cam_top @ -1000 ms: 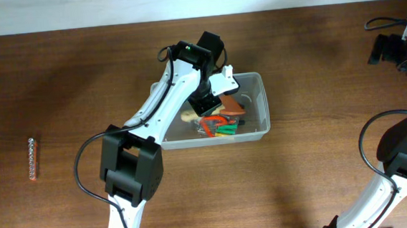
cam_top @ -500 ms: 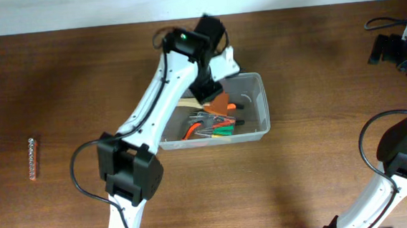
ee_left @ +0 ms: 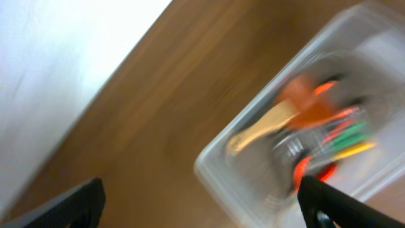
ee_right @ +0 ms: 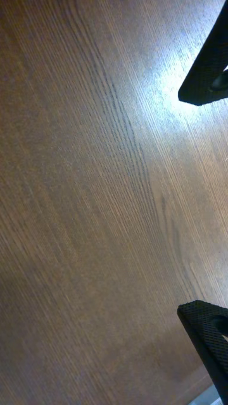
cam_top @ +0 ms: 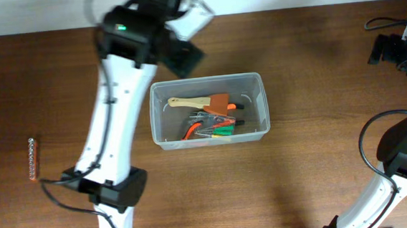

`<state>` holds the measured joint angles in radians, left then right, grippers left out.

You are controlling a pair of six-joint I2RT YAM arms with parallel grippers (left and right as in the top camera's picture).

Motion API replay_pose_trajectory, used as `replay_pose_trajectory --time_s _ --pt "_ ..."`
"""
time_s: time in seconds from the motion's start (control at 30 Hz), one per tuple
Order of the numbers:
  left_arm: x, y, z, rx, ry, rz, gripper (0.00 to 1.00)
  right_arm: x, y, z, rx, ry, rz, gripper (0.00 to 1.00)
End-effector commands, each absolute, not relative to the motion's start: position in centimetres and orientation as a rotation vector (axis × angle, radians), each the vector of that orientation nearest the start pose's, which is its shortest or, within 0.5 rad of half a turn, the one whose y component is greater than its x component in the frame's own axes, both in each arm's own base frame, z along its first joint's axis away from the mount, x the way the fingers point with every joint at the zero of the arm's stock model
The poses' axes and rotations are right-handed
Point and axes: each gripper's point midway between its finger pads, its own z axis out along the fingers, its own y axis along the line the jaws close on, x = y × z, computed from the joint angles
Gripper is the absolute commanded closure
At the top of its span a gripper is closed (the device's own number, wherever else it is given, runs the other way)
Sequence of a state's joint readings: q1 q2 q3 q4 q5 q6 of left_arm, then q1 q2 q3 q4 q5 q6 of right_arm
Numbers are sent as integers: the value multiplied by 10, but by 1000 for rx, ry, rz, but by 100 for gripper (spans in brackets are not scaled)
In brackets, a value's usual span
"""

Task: Pack container
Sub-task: 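Retract the left gripper up and left toward the socket rail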

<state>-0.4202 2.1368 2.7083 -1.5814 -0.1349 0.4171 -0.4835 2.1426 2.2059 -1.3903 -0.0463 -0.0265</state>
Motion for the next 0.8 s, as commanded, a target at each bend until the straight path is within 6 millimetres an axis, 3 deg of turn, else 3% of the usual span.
replay_pose_trajectory --time_s 0.0,0.1,0.27,0.37,0.53,0.77 --pt "437 -85 324 559 2517 387 1 414 -205 175 646 2815 -21 1" --pt "436 -39 321 265 2590 389 1 414 -205 175 646 2815 -21 1" --pt "437 11 319 -51 2614 329 1 414 -205 175 646 2816 -21 1" --pt "436 34 316 -131 2630 264 1 414 -205 175 646 2815 -21 1" --pt "425 60 322 -93 2641 275 1 414 -205 175 646 2815 -22 1" --pt "380 87 333 -194 2662 304 1 414 -205 175 646 2815 -21 1"
